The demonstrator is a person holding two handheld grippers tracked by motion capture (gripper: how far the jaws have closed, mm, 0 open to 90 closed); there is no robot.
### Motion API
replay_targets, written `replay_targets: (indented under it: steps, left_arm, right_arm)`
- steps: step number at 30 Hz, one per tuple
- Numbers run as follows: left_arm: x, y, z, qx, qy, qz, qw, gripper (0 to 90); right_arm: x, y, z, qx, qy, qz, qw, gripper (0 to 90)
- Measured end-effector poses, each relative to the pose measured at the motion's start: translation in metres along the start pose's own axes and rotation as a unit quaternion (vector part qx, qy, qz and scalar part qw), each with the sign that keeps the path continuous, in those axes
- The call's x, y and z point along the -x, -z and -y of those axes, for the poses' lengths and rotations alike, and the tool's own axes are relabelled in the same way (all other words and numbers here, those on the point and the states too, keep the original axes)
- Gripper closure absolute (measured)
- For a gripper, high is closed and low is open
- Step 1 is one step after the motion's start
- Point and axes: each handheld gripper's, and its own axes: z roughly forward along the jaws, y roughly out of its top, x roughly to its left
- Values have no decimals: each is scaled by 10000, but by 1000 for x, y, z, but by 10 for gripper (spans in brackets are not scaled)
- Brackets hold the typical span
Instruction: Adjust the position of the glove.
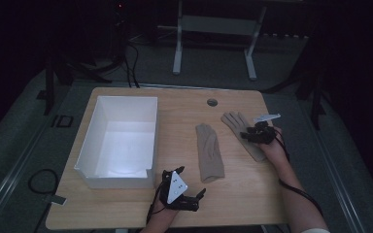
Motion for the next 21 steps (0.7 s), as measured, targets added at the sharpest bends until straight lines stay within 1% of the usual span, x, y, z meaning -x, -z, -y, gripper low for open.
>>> replay_targets:
  steps: [2, 5, 6, 9, 11, 13, 15, 16, 17, 18, 19, 21]
  left_arm:
    - [0, 0, 0, 3, -3, 2, 10000, 4]
    - [0, 0, 0, -2, -8, 10, 10000, 4]
    - [0, 0, 0, -7, -20, 9, 10000, 4]
    - [0, 0, 0, -10, -12, 2, 10000, 4]
    - [0, 0, 0, -11, -11, 1, 10000, 4]
    - [0, 0, 0, -10, -10, -3, 10000, 4]
    - [0, 0, 0, -13, -7, -7, 10000, 4]
    - [0, 0, 0, -13, -7, -7, 10000, 4]
    - [0, 0, 0, -13, -7, -7, 10000, 4]
    - [1, 0, 0, -13, 3, -17, 10000, 4]
    - [1, 0, 0, -11, -1, -21, 10000, 4]
    - [1, 0, 0, -11, -7, -23, 10000, 4]
  right_arm:
    - [2, -1, 2, 77, -113, -79, 9999, 555]
    - [2, -1, 3, 130, -172, -98, 9997, 565]
    - [1, -1, 5, 194, -205, -99, 9996, 662]
    - [-1, 0, 7, 208, -248, 65, 9995, 752]
    - [-5, 0, 5, 144, -331, 199, 9991, 794]
    - [-9, 2, 3, 112, -460, 330, 9983, 820]
    - [-14, 6, 0, 170, -598, 458, 9970, 831]
    - [-14, 6, 0, 170, -598, 458, 9970, 831]
    - [-16, 9, -1, 216, -695, 496, 9961, 831]
    - [-20, 19, -5, 365, -926, 612, 9932, 832]
    - [-22, 24, -7, 426, -1052, 596, 9917, 832]
    - [-28, 35, -10, 546, -1202, 644, 9891, 831]
